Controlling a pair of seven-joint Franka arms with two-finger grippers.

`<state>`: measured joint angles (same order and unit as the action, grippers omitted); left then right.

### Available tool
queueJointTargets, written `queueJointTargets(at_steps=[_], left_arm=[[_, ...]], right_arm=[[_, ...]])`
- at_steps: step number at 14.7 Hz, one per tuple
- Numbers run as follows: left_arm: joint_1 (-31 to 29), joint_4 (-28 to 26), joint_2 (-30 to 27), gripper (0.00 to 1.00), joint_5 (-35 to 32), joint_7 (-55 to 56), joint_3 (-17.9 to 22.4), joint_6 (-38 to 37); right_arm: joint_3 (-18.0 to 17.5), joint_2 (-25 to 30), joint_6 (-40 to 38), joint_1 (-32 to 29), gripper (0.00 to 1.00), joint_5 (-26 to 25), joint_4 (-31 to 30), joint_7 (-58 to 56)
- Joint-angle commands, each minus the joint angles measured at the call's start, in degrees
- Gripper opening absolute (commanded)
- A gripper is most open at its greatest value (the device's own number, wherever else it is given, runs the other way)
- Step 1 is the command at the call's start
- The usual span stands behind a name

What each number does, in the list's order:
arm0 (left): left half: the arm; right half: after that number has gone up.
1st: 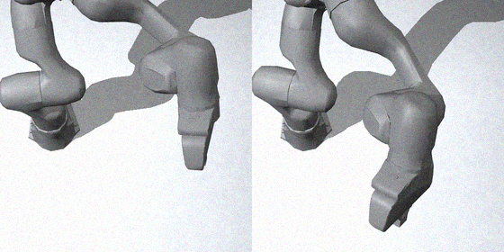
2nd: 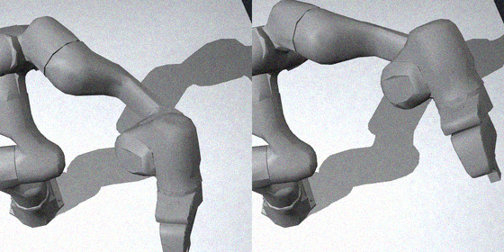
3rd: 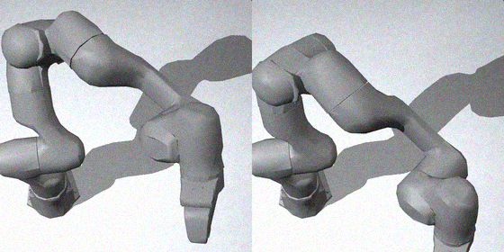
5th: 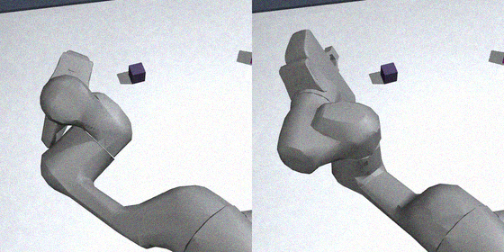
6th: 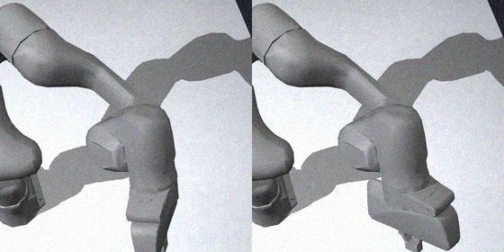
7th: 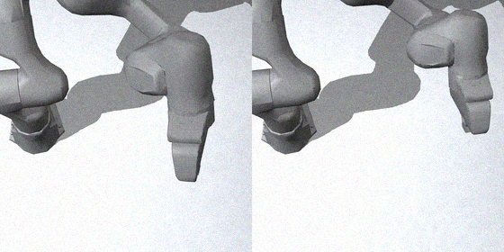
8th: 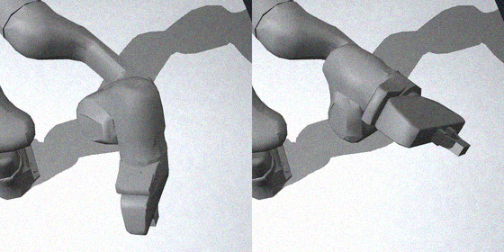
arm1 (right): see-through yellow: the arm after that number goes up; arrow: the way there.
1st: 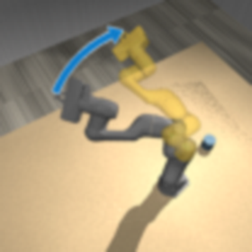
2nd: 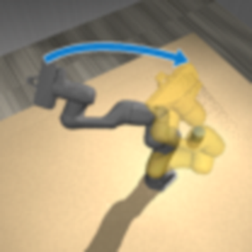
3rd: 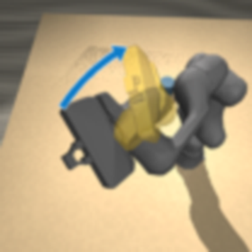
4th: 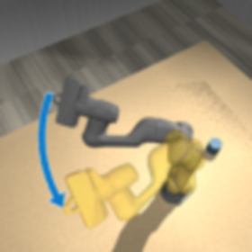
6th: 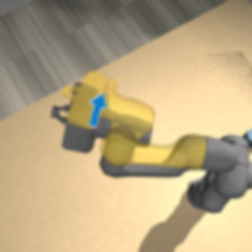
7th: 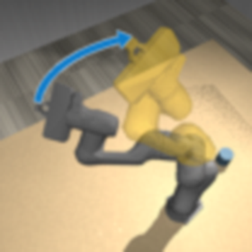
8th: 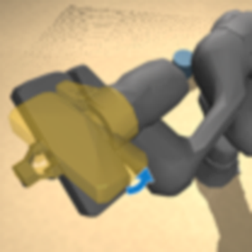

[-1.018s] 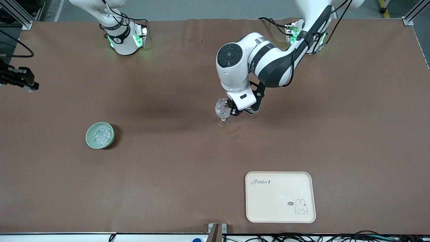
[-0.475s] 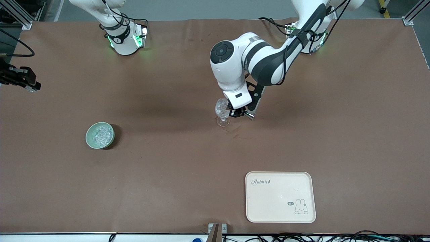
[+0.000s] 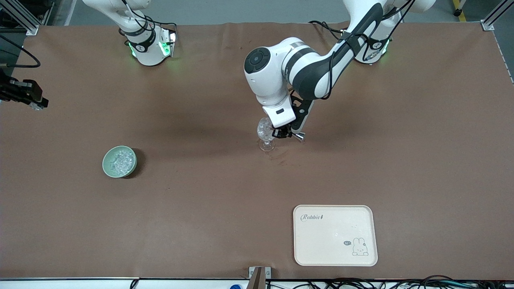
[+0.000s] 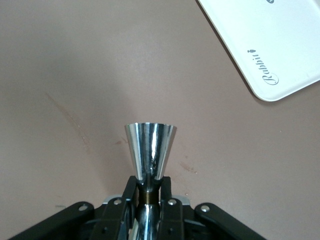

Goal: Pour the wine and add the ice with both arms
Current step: 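Carry the jigger to the tray while the right gripper brings the ice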

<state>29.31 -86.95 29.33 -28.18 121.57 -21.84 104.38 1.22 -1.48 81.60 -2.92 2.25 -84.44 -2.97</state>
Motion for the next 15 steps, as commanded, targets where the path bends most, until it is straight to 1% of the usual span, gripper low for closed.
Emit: queueJointTargets(at_steps=[1, 2, 3, 5, 7, 9, 11, 13, 15], left_arm=[[-0.39, 2.39, -0.15, 0.00, -0.82, -1.15, 0.04, -1.11], [-0.92, 3.53, 0.11, 0.00, 0.31, -2.46, -0.05, -1.03], [-1.97, 3.98, 0.20, 0.00, 3.28, -4.13, -0.05, -0.76], [-5.65, 6.34, 0.37, 0.00, 10.57, -9.82, -0.05, 0.03], [-9.61, 8.11, 0.37, 0.00, 19.27, -19.83, -0.05, 0.55], [-13.47, 8.64, 0.72, 0.00, 24.47, -23.82, 0.13, 3.79], [-17.69, 8.73, 1.86, 0.00, 30.17, -27.77, 0.04, 6.61], [-23.14, 8.82, 3.96, 0.01, 39.74, -33.39, 0.04, 10.64], [-27.19, 9.08, 6.51, 0.01, 47.57, -39.10, 0.04, 15.13]], right_arm=[[-0.34, 0.60, -0.04, -0.34, 0.04, -1.19, 0.07, -0.72], [-0.43, 0.60, -0.12, -0.08, 0.04, -2.24, -0.02, -0.63], [-0.52, 0.60, -0.12, 0.01, 0.04, -2.60, -0.02, -0.63], [-0.52, 0.60, -0.04, 0.02, 0.04, -2.61, -0.02, -0.63], [-0.52, 0.60, -0.04, 0.02, 0.04, -2.61, -0.11, -0.54], [-0.60, 0.52, -0.04, 0.19, 0.04, -2.61, -0.11, -0.19], [-0.61, 0.43, 0.23, 2.29, 0.04, -2.52, -0.11, 0.07], [-0.61, 0.43, 1.02, 5.36, 0.04, -2.52, -0.11, 5.66], [-0.61, 0.43, 1.72, 9.92, 0.03, -2.34, -0.11, 11.73]])
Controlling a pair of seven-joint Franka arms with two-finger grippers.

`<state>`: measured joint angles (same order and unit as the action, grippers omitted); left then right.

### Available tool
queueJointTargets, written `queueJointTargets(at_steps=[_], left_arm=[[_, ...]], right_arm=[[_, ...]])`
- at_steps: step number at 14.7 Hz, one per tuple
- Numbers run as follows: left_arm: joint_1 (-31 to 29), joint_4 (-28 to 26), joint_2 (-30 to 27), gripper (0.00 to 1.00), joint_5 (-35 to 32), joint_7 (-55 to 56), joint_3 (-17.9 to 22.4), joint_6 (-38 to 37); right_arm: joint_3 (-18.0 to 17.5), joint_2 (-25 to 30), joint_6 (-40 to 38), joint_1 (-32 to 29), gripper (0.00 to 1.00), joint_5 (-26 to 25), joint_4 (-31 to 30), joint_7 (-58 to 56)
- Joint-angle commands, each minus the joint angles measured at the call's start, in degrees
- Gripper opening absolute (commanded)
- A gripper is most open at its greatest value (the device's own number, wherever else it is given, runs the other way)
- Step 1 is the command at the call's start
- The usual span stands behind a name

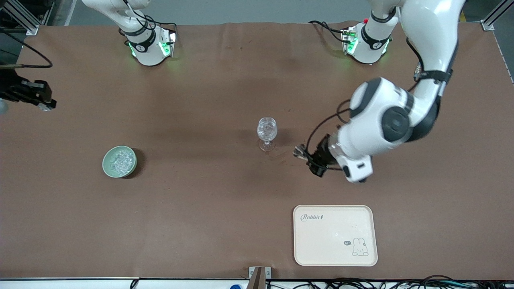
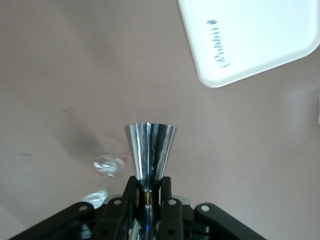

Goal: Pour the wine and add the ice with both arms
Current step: 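Carry the jigger to the tray while the right gripper brings the ice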

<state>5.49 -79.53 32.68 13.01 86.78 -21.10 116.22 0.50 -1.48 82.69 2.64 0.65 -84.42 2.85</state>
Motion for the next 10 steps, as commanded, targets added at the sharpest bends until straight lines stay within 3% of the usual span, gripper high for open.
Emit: queueJointTargets(at_steps=[1, 7, 10], left_arm=[[-4.86, 2.44, 4.57, 0.01, 10.68, -6.17, -0.70, 5.14], [-12.16, 7.01, 16.96, 0.01, 39.59, -19.61, -0.52, 12.35], [-14.89, 10.26, 24.51, 0.04, 48.93, -24.81, -0.52, 12.54]], right_arm=[[0.11, -0.01, 1.15, 7.00, 0.03, -0.39, -0.13, 9.94], [0.11, -8.96, 13.10, 28.17, 0.03, -0.21, 0.39, 39.73], [0.20, -15.46, 19.77, 35.22, 0.03, -0.47, 0.74, 46.78]])
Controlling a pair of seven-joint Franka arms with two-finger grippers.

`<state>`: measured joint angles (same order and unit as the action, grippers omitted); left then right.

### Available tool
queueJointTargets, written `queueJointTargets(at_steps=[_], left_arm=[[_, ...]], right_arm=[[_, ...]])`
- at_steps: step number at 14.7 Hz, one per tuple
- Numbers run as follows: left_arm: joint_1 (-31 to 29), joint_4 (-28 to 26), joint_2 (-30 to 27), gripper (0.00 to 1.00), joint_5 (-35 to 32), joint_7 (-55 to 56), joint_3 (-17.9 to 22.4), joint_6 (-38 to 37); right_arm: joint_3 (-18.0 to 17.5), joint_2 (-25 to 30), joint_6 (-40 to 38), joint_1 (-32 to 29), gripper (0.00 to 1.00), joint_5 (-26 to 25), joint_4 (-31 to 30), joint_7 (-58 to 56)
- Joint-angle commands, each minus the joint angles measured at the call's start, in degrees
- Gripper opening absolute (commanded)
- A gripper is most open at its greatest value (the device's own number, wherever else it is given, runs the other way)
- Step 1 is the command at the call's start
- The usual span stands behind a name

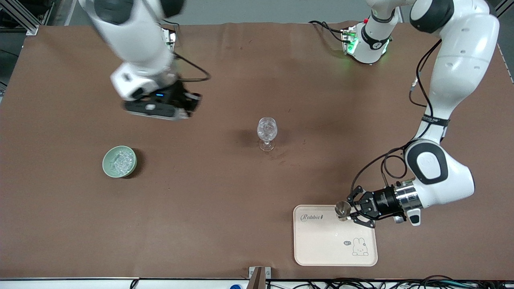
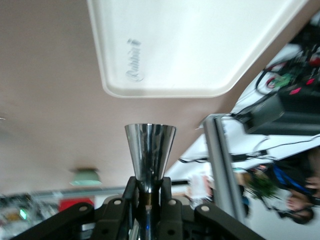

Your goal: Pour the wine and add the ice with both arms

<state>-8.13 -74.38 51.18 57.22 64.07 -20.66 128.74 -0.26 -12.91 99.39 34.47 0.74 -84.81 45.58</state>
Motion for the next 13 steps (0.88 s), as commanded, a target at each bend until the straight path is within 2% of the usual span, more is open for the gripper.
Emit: queueJointTargets(at_steps=[1, 5, 8, 12, 13], left_arm=[[-1.19, 6.08, 7.34, 0.04, 7.01, -2.28, -0.70, 0.54], [-1.28, 6.62, 11.39, 0.05, 15.89, -2.10, 0.09, 4.32], [-1.19, 6.62, 12.72, 0.08, 16.96, -3.77, 0.53, 4.32], [-1.28, 6.45, 13.77, 0.10, 17.05, -7.82, 0.62, 4.32], [-1.28, 6.45, 13.95, 0.16, 17.05, -7.82, 0.62, 4.32]], right_arm=[[0.88, -6.14, 5.26, 4.63, 0.03, -0.48, 1.31, 6.17], [0.88, -15.02, 10.55, 10.08, 0.03, -0.57, 6.04, 13.20], [0.88, -21.79, 10.65, 13.60, 0.03, -0.57, 12.81, 19.62], [0.88, -23.12, 10.56, 15.45, 0.10, -0.65, 13.27, 20.86], [0.97, -23.13, 10.47, 15.45, 0.11, -0.65, 13.09, 20.86]])
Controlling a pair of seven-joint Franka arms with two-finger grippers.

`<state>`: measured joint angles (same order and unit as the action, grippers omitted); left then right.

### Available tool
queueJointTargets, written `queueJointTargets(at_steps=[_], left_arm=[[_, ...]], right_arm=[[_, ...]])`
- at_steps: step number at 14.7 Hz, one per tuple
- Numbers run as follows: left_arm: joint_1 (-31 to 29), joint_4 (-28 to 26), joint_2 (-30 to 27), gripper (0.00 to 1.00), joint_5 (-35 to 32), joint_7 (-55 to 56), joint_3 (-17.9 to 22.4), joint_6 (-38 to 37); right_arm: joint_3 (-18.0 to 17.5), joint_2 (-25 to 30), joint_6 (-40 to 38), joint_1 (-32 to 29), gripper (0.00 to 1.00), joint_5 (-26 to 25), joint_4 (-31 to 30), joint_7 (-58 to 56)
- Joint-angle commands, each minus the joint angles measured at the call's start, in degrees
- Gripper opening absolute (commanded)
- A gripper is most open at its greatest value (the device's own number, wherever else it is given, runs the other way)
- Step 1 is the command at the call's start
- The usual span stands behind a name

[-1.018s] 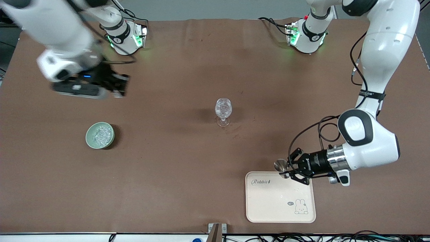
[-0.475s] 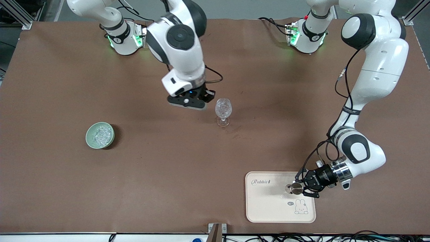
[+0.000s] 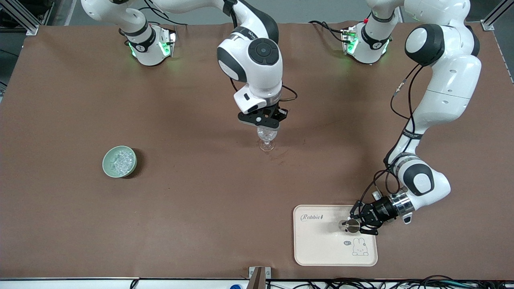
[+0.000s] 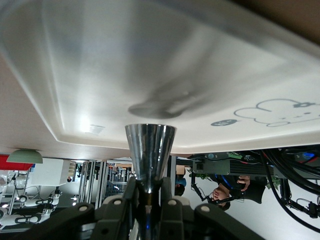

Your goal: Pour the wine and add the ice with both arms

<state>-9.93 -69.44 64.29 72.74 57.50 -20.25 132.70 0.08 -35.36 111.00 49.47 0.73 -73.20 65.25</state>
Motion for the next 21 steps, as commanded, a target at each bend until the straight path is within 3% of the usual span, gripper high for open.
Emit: queueJointTargets(at_steps=[1, 2, 3, 4, 6, 9, 11, 15, 18, 21], left_arm=[[0.53, 1.42, 0.84, 0.22, 1.52, -1.42, 0.30, 0.37], [0.53, 1.33, 0.84, 0.29, 1.52, -1.42, 0.39, 0.37], [0.53, 1.24, 0.75, 0.38, 1.52, -1.42, 0.39, 0.37], [0.61, 1.06, 0.58, 0.53, 1.44, -1.42, 0.39, 0.37], [0.70, 0.98, 0.23, 1.00, 1.18, -1.51, 0.48, 0.37], [0.61, 0.80, -1.43, 1.00, -0.22, -1.16, 0.48, 0.28], [0.53, 0.80, -3.71, 1.00, -6.35, -0.37, 0.48, 0.28], [-1.57, -2.44, -11.88, 1.00, -34.60, 1.46, 0.57, -2.16], [-2.90, -2.01, -17.77, 1.00, -58.61, 0.78, -0.57, -11.47], [-2.64, -2.10, -24.36, 1.00, -69.73, -4.91, -2.86, -19.11]], right_arm=[[0.63, -0.68, -1.14, 0.46, 0.14, -0.64, 1.48, 1.11], [0.63, -0.68, -1.23, 0.46, 0.32, -0.64, 1.48, 0.93], [0.63, -0.68, -1.23, 0.46, 0.56, -0.73, 1.48, 0.84], [0.63, -0.68, -1.32, 0.46, 0.66, -0.73, 1.48, 0.84], [0.71, -0.50, -1.67, 0.28, 0.77, -0.90, 1.57, 0.58], [1.15, 0.37, -1.84, -0.42, 0.96, -1.52, 1.57, 0.14], [2.20, 4.92, -3.85, -2.26, 1.00, -3.27, -0.44, -3.79], [3.18, 15.82, -9.83, -10.33, 1.00, -4.32, -5.53, -14.16], [3.18, 24.87, -11.07, -19.20, 1.00, -5.56, -12.03, -24.25], [3.18, 29.54, -16.07, -27.64, 1.00, -5.56, -12.93, -35.42]])
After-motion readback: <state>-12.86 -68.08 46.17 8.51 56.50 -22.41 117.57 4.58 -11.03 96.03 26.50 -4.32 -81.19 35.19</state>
